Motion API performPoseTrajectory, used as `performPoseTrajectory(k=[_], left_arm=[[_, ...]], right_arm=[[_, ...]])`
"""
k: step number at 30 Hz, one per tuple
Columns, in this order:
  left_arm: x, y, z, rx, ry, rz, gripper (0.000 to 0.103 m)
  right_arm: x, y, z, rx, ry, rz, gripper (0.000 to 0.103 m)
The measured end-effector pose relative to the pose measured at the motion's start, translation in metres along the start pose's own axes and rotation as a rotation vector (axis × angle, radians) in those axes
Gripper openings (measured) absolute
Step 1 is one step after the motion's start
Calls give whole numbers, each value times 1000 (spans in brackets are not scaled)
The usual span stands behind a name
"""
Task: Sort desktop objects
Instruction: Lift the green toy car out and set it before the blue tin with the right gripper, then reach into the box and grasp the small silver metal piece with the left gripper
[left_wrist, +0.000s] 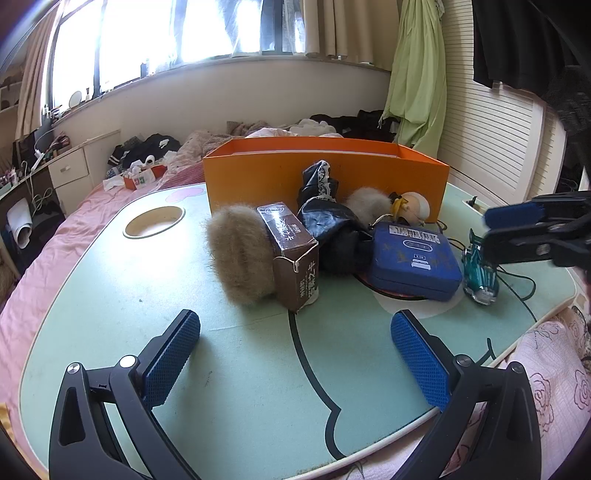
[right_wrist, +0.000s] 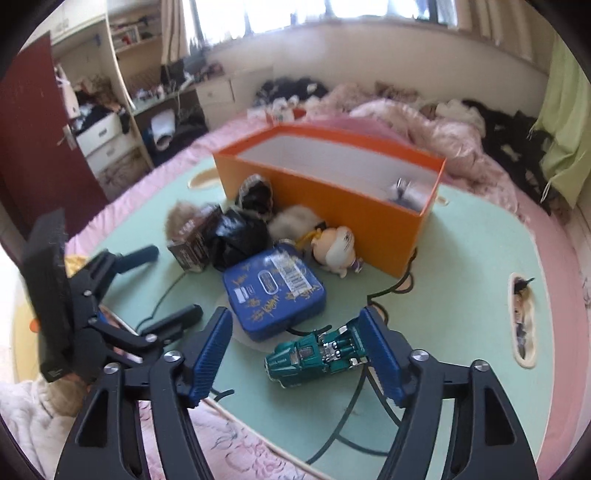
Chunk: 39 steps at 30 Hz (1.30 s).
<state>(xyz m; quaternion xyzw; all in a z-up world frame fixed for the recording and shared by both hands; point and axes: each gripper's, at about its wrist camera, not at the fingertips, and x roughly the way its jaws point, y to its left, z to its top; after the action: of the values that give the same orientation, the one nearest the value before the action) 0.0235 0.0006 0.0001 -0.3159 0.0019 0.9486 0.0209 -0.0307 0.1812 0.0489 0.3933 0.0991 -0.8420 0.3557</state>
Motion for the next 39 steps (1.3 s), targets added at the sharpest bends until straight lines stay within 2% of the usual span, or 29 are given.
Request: performPoseTrajectory(k=[4, 8, 12, 14, 15, 16, 24, 39], left_arm=[[0, 0, 0, 0, 0, 0, 103], [0, 1, 0, 0, 0, 0, 103], [-1, 1, 0, 1, 0, 0, 103], [0, 1, 0, 3, -1, 1, 103], [0, 1, 0, 2, 1, 1, 103], [0, 1, 0, 1, 1, 0, 103], [0, 1, 1, 1, 1, 1, 103], [0, 1, 1, 2, 0, 0, 103]], right_arm=[[-25, 5, -17, -5, -40, 9, 85], [-26, 7, -40, -2, 5, -83, 85], [-12, -2, -60, 66, -9, -165, 86], [-3, -5, -64, 90, -31, -187, 94], [0, -5, -65, 89, -52, -219, 101], [2, -5, -65, 93, -65, -230, 103], [5, -6, -65, 74, -105, -205, 103], [8, -6, -66, 71, -107, -205, 103]])
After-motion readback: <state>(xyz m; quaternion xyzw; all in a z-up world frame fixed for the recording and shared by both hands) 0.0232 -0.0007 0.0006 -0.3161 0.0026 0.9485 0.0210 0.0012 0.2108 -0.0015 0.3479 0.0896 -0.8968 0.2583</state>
